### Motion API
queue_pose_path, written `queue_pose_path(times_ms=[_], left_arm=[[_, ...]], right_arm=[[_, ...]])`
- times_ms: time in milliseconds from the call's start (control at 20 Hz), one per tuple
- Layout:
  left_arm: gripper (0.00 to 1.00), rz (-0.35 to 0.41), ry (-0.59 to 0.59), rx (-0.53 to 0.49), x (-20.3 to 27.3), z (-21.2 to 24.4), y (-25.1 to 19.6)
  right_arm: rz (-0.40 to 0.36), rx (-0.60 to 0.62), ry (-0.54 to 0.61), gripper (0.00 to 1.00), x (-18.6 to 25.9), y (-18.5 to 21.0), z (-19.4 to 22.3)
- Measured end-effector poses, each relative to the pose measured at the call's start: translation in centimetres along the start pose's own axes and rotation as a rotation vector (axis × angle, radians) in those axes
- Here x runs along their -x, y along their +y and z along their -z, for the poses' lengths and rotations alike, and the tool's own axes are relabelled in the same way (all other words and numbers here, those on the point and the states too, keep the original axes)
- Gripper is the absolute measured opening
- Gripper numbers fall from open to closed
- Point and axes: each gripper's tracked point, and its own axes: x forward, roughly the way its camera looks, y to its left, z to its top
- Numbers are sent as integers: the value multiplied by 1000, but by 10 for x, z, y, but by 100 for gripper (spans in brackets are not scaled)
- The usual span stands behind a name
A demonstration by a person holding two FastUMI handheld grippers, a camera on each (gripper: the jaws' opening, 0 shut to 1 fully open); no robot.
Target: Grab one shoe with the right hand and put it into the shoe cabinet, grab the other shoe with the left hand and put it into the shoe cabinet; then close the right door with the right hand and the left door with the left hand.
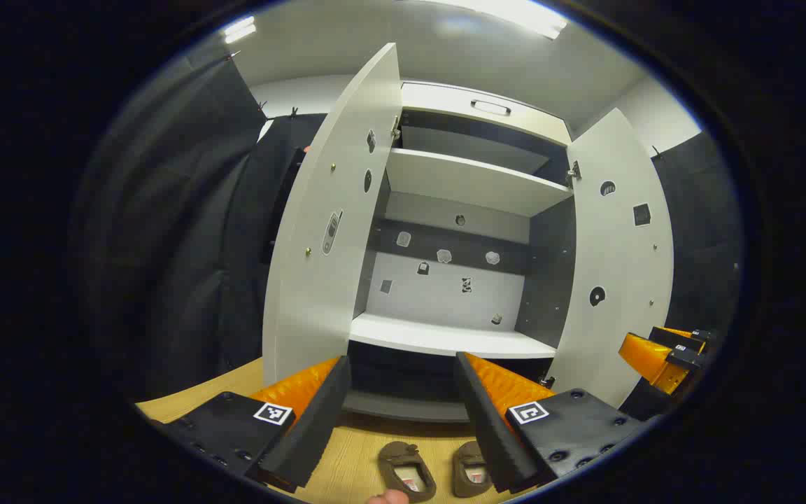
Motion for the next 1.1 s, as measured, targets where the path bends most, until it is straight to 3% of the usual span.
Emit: queue_pose_path(times_ms=[150,200,500,1100], left_arm=[[96,-11,7,-8,-5,4,2],[96,-8,5,-14,-6,5,0],[96,6,-38,-69,-5,-2,-9],[94,21,-71,-97,-6,-8,-18]], right_arm=[[4,-35,13,98,2,0,7],[10,-38,20,94,3,-2,10],[58,13,51,94,4,-22,26],[83,17,29,94,1,-30,20]])
